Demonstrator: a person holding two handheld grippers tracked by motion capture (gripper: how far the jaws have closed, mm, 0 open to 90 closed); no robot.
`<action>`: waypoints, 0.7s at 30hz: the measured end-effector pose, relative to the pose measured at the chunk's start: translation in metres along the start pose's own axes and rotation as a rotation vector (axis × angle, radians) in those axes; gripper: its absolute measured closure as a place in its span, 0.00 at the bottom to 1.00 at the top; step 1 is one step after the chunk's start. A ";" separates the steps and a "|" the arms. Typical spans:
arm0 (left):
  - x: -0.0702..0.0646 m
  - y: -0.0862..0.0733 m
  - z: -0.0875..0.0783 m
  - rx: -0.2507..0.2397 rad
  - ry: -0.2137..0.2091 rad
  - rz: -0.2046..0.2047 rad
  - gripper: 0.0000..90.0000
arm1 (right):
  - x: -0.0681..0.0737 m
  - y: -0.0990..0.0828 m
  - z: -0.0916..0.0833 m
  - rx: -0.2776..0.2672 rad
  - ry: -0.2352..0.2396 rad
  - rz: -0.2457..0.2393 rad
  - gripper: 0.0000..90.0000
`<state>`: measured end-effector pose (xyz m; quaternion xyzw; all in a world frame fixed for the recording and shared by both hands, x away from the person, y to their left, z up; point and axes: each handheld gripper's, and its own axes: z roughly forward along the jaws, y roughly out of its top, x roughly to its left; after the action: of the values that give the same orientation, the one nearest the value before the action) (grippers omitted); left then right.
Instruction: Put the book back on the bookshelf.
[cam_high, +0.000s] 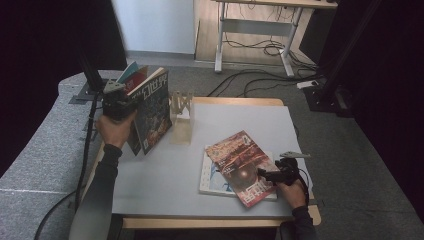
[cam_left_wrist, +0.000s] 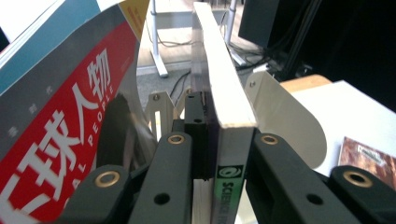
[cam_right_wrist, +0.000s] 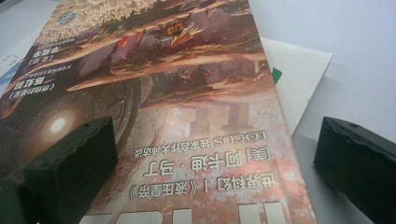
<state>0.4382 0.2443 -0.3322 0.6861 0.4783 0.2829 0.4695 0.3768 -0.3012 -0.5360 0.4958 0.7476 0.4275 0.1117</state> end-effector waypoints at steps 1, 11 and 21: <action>0.000 0.000 0.001 -0.007 0.002 -0.003 0.92 | 0.000 0.000 0.000 0.000 0.000 0.000 0.00; -0.006 -0.008 0.018 -0.053 0.036 -0.001 0.92 | 0.000 0.000 0.000 0.000 0.000 0.001 0.00; -0.007 -0.016 0.020 -0.079 0.050 0.015 0.92 | 0.000 0.000 0.000 -0.001 0.000 0.001 0.00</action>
<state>0.4460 0.2322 -0.3549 0.6635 0.4730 0.3220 0.4821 0.3768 -0.3011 -0.5361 0.4961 0.7472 0.4280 0.1114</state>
